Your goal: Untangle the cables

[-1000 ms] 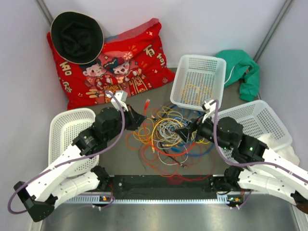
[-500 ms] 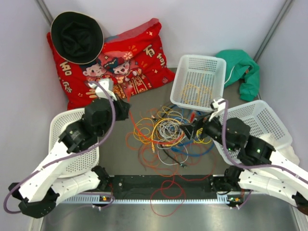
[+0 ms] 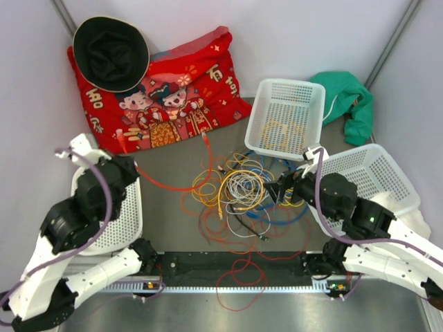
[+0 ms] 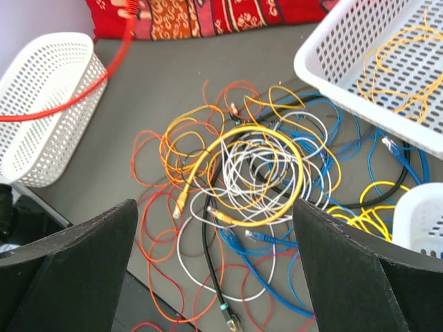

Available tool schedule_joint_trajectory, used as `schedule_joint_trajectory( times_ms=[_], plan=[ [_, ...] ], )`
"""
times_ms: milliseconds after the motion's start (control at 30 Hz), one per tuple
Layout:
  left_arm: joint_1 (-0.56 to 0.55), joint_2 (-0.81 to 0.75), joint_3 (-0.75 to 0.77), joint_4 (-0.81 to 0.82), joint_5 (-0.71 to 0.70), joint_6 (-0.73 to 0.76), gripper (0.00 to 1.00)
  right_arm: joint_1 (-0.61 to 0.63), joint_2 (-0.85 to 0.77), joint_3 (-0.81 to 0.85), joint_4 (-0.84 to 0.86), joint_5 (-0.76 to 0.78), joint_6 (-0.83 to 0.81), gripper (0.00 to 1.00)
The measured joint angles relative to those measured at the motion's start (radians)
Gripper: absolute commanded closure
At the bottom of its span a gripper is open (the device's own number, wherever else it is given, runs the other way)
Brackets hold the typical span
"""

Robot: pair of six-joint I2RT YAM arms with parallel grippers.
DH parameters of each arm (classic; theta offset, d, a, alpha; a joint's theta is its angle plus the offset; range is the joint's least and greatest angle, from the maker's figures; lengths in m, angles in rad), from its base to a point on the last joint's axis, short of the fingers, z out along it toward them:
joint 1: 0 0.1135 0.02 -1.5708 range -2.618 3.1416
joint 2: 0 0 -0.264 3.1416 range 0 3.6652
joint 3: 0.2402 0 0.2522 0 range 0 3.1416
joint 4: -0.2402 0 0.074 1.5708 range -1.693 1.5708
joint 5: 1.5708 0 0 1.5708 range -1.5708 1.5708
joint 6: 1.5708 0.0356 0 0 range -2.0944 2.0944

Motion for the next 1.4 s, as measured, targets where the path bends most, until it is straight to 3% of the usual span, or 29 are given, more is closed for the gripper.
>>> schedule_joint_trajectory(
  times_ms=[200,400,533,867,1200,1400],
  plan=[
    [0.001,-0.016,0.020,-0.036,-0.008,-0.061,1.00,0.000,0.021,-0.011,0.011,-0.001,0.011,0.08],
    [0.018,0.271,0.182,-0.249,-0.156,-0.176,1.00,0.000,0.024,-0.021,0.017,-0.001,0.020,0.09],
    [0.164,0.381,0.172,-0.288,-0.217,-0.174,1.00,0.000,0.017,-0.033,0.016,-0.002,0.021,0.09],
    [0.587,0.356,0.021,-0.326,-0.295,-0.037,1.00,0.000,0.012,-0.059,0.025,-0.035,0.028,0.09],
    [0.597,0.321,0.069,-0.355,-0.456,-0.126,1.00,0.000,0.026,-0.116,0.075,-0.078,0.039,0.09],
    [0.585,0.222,0.083,-0.357,-0.547,-0.149,1.00,0.000,0.064,-0.123,0.101,-0.115,0.039,0.09]
  ],
)
